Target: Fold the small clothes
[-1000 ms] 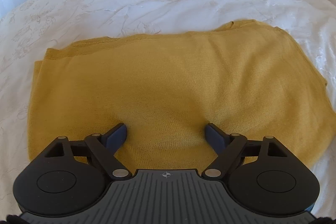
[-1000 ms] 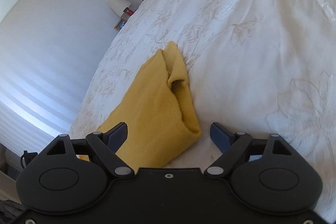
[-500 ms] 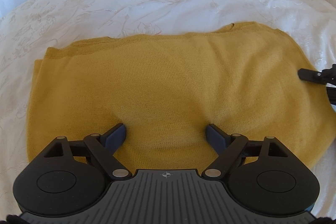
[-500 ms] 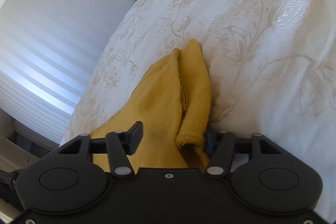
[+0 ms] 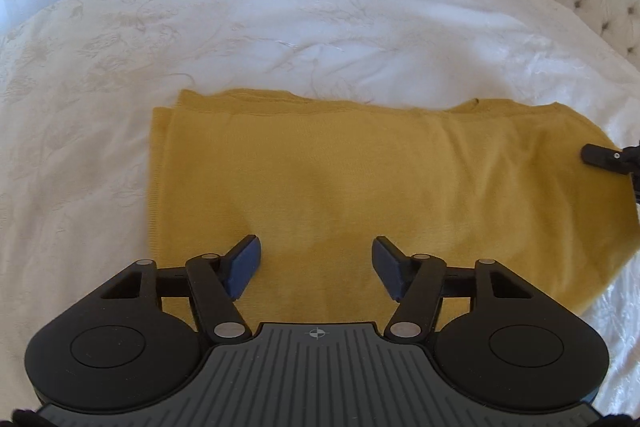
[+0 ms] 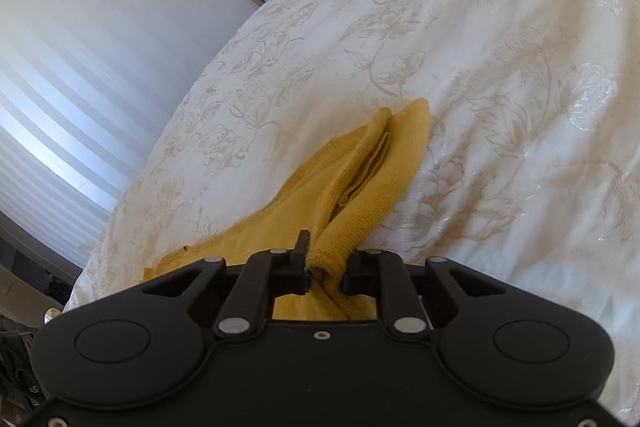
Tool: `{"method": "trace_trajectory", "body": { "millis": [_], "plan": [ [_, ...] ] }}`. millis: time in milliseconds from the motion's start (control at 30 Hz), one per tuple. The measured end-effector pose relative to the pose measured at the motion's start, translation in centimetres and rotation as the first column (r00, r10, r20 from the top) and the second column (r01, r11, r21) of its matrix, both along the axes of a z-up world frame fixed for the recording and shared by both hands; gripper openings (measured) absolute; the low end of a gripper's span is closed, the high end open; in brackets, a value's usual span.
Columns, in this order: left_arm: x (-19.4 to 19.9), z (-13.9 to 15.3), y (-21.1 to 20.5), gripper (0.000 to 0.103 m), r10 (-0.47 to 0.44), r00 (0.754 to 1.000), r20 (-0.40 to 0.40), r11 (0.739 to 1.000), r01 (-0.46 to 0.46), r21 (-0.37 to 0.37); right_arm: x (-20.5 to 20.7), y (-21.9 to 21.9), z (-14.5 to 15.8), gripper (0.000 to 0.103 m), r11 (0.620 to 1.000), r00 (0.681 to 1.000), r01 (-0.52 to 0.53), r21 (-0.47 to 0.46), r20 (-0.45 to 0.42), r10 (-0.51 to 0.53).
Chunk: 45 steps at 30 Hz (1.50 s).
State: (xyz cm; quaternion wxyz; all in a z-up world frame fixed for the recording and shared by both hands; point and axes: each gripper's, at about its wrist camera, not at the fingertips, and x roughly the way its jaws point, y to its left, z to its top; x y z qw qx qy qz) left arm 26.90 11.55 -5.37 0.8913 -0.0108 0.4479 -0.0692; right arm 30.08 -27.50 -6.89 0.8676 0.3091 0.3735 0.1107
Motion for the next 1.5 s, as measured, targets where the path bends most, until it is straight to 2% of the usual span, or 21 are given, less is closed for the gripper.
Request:
{"method": "trace_trajectory", "body": {
  "millis": [167,333,500,667,767,867,967,1033,1133,1333,1433,1500],
  "plan": [
    [-1.7,1.5,4.9,0.061,0.032,0.998,0.058,0.998,-0.034,0.05,0.5,5.3,3.7,0.022,0.996,0.995,-0.086,-0.038,0.046,0.088],
    [-2.7,2.4,9.3,0.061,0.091,0.994,0.059,0.996,-0.092,0.016,1.0,12.8,5.6,0.022,0.977,0.973,-0.211,-0.032,0.085,0.213],
    [-3.5,2.3,12.4,0.061,0.142,0.989,0.05,0.99,-0.142,0.007,1.7,21.6,4.2,0.022,0.933,0.934,-0.349,-0.085,0.056,0.354],
    [-3.6,1.8,14.3,0.061,0.17,0.985,0.034,0.985,-0.17,-0.009,1.2,27.2,0.9,0.022,0.904,0.915,-0.399,-0.154,-0.012,0.402],
    [-3.5,1.6,14.5,0.061,0.177,0.984,0.028,0.984,-0.177,-0.02,0.5,28.3,-0.3,0.023,0.902,0.92,-0.388,-0.19,-0.021,0.392],
    [-3.3,1.4,14.3,0.061,0.182,0.983,0.017,0.983,-0.181,-0.04,-0.1,28.8,-0.8,0.029,0.899,0.92,-0.385,-0.208,-0.009,0.392],
    [-3.0,1.2,14.1,0.061,0.194,0.981,0.009,0.979,-0.193,-0.064,-0.6,29.3,-0.1,0.047,0.893,0.908,-0.397,-0.212,0.052,0.416],
    [-2.9,1.0,14.1,0.061,0.205,0.979,-0.002,0.976,-0.205,-0.075,-0.8,29.7,0.5,0.053,0.887,0.897,-0.406,-0.219,0.09,0.433],
    [-2.9,0.8,14.4,0.061,0.223,0.975,-0.019,0.971,-0.224,-0.079,-1.0,30.4,1.1,0.054,0.88,0.876,-0.424,-0.214,0.151,0.458],
    [-3.1,0.7,14.6,0.061,0.228,0.973,-0.028,0.972,-0.229,-0.056,-2.1,29.5,2.3,0.055,0.872,0.824,-0.474,-0.12,0.289,0.487],
    [-3.1,1.1,14.4,0.061,0.218,0.976,-0.022,0.974,-0.219,-0.057,-3.0,28.3,3.1,0.055,0.882,0.823,-0.446,-0.15,0.317,0.47],
    [-2.9,1.3,14.1,0.061,0.207,0.978,-0.019,0.976,-0.208,-0.063,-3.7,27.1,3.5,0.055,0.893,0.834,-0.407,-0.19,0.32,0.449]
  ]
}}
